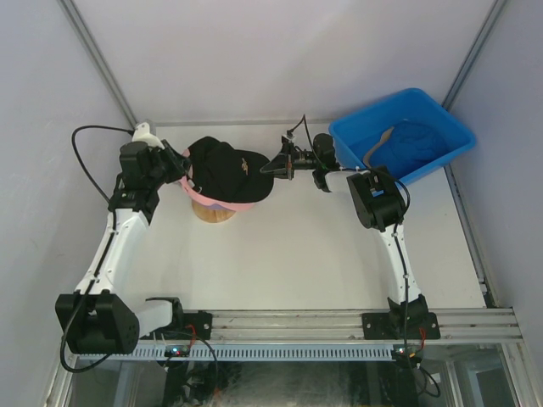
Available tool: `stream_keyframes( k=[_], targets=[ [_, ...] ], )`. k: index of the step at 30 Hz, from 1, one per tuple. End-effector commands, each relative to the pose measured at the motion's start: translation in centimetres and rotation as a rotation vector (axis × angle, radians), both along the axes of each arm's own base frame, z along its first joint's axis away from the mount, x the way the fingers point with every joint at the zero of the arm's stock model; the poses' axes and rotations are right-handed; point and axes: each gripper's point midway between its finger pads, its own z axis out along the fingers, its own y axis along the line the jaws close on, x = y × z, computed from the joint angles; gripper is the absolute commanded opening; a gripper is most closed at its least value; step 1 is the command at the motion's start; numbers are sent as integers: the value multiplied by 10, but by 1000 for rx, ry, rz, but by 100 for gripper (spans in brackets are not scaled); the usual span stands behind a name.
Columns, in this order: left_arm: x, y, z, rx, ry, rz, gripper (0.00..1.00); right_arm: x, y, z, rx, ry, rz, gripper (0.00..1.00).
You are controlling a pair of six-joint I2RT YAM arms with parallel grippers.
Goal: Stack the hats
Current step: Stack the hat on the hat.
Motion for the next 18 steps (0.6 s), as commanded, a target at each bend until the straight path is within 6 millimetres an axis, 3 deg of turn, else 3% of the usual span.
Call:
stream_keyframes(
  k=[1,4,11,18],
  targets=[
    [7,-13,7,0,-15,-77,16,-14,14,-5,-3,-28,65,1],
    [7,-15,7,-4,-14,-87,1,-13,13,-4,-2,-28,64,1],
    [8,-7,25,14,-61,-42,0,-9,9,3,2,-37,47,1],
    [4,20,46,56,-120,106,0,-2,3,13,12,-50,17,0]
  ],
)
